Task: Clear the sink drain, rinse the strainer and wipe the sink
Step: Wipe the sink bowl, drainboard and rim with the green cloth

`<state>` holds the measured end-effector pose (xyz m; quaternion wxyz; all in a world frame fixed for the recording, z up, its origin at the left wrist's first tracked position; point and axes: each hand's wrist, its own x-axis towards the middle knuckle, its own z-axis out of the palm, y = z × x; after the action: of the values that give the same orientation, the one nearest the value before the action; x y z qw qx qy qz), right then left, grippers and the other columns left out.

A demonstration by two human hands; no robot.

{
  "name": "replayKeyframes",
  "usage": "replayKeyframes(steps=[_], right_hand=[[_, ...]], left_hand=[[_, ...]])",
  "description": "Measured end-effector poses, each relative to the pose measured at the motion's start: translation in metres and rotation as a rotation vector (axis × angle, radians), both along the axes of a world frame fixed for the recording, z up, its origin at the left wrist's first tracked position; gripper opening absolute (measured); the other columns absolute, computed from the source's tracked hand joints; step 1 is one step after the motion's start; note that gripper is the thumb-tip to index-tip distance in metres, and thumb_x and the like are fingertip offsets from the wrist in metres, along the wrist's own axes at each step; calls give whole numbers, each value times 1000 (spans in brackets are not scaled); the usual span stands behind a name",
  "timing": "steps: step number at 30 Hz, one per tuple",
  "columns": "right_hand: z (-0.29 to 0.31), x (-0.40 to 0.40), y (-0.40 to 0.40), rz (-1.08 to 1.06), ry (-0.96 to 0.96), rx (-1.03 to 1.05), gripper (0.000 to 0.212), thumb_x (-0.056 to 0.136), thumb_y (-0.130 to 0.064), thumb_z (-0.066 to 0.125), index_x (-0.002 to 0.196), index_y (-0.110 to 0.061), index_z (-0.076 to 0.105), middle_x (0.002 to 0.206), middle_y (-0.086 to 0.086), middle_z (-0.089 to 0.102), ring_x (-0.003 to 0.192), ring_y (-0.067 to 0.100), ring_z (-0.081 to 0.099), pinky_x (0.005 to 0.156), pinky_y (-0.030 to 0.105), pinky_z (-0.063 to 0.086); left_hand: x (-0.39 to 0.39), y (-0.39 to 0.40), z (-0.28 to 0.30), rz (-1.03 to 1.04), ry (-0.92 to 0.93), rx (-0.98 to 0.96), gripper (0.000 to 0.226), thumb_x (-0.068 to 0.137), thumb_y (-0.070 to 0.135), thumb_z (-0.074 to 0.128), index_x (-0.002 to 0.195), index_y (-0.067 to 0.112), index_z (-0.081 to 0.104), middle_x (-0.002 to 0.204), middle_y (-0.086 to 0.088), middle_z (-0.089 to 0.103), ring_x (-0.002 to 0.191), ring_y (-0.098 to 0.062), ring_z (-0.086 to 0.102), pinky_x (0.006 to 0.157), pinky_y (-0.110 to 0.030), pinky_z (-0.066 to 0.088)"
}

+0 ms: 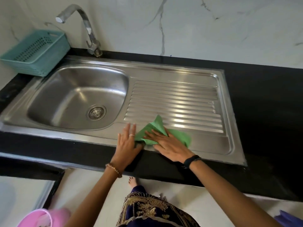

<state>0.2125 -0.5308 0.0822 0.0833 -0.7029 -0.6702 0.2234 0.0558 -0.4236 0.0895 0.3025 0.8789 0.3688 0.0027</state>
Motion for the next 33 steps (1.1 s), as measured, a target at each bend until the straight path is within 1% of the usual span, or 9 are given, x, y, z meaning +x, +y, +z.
replayKeyframes(steps=[5, 7, 10, 14, 17, 21, 25, 27, 33], right_hand=[[7, 65, -76, -333, -53, -31, 49, 101, -26, 29, 146, -36, 11, 157, -11, 11, 146, 8, 5, 118, 40, -6], [12, 92, -103, -485, -167, -111, 49, 101, -27, 26, 147, -33, 9, 158, -9, 8, 147, 11, 5, 118, 45, 0], [15, 112, -141, -616, -321, -176, 51, 101, -26, 22, 149, -23, 5, 160, -5, 5, 147, 13, -1, 117, 49, -2], [11, 96, -162, -643, -341, -109, 46, 101, -22, 23, 146, -14, 25, 158, 1, 18, 147, 16, 4, 118, 47, -3], [8, 75, -166, -669, -265, -26, 40, 100, -17, 26, 134, -13, 47, 155, 3, 28, 146, 17, 13, 120, 43, -5], [8, 52, -165, -740, -155, 82, 41, 100, -17, 29, 141, -12, 36, 150, 2, 36, 144, 13, 21, 117, 34, -13], [10, 36, -140, -630, -175, 46, 44, 100, -22, 27, 143, -13, 29, 151, 3, 35, 143, 12, 25, 120, 38, -9], [10, 22, -119, -538, -136, 50, 45, 100, -24, 26, 144, -15, 27, 152, 2, 32, 143, 9, 23, 121, 34, -5], [11, -15, -61, -393, -13, 27, 46, 100, -24, 24, 146, -20, 22, 156, -1, 20, 144, 4, 11, 115, 21, -11]], left_hand=[[44, -48, -4, -302, 57, 16, 63, 94, 49, 31, 139, 39, -12, 158, 1, -7, 145, -19, -6, 116, -44, -8], [51, -59, -5, -353, 116, 69, 59, 87, 61, 11, 136, 41, -15, 158, 1, -8, 145, -21, -6, 116, -48, -7], [51, -62, -7, -397, 191, 170, 85, 63, 70, -18, 141, 38, -13, 158, 0, -11, 145, -23, -8, 115, -50, -6], [47, -55, -10, -348, 146, 93, 60, 94, 51, 18, 142, 32, -13, 157, -2, -13, 145, -22, -11, 116, -46, -8], [30, -47, -12, -309, 94, 113, 58, 98, 40, 21, 136, 27, -20, 150, -1, -25, 143, -23, -16, 115, -44, -11], [6, -34, -10, -213, 82, 134, 56, 98, 36, 21, 135, 23, -20, 150, -2, -24, 142, -23, -17, 115, -43, -12], [-13, -18, -9, -119, 108, 173, 57, 99, 32, 24, 142, 24, -12, 155, -5, -18, 143, -23, -17, 114, -47, -13], [-21, -9, -8, -71, 91, 167, 55, 99, 33, 24, 144, 27, -7, 157, -3, -15, 144, -21, -15, 114, -46, -15], [-52, 25, -10, 33, 60, 121, 50, 99, 32, 24, 146, 28, 5, 158, -3, -7, 144, -19, -12, 115, -47, -16]])
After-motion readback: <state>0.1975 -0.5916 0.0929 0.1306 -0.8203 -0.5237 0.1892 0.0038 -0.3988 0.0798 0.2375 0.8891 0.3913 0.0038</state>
